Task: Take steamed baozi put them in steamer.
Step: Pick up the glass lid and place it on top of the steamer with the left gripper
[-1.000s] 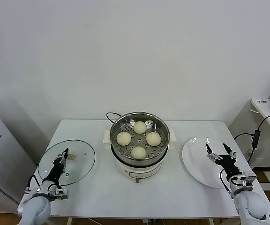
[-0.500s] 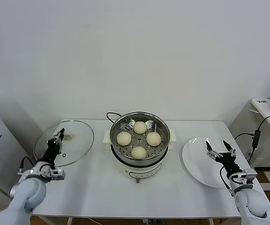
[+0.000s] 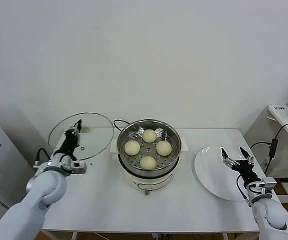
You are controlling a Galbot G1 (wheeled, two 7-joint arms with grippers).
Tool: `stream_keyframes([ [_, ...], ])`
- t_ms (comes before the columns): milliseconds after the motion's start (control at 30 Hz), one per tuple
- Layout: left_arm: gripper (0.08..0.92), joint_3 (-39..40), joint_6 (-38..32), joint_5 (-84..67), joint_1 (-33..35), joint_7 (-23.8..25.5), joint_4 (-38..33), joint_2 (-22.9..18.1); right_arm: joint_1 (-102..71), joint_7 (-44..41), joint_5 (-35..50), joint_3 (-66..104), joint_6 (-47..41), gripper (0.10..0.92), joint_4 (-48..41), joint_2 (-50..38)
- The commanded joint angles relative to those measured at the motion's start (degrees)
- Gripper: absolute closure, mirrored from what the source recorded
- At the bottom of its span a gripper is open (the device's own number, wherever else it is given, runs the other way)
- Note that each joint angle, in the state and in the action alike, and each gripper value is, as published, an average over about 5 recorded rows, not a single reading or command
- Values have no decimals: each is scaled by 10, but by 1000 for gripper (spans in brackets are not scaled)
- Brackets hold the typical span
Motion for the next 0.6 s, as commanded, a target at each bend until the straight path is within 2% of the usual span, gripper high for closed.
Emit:
stream_keyframes([
  [33, 893, 186, 200, 16, -120, 89, -69, -8, 0, 0, 0, 1, 1, 203, 0, -3],
  [333, 893, 254, 224, 97, -186, 139, -46, -83, -2, -1, 0, 4, 3, 203, -1, -2],
  [600, 893, 294, 224, 147, -209, 146, -10, -138, -4, -1, 0, 5, 5, 203, -1, -2],
])
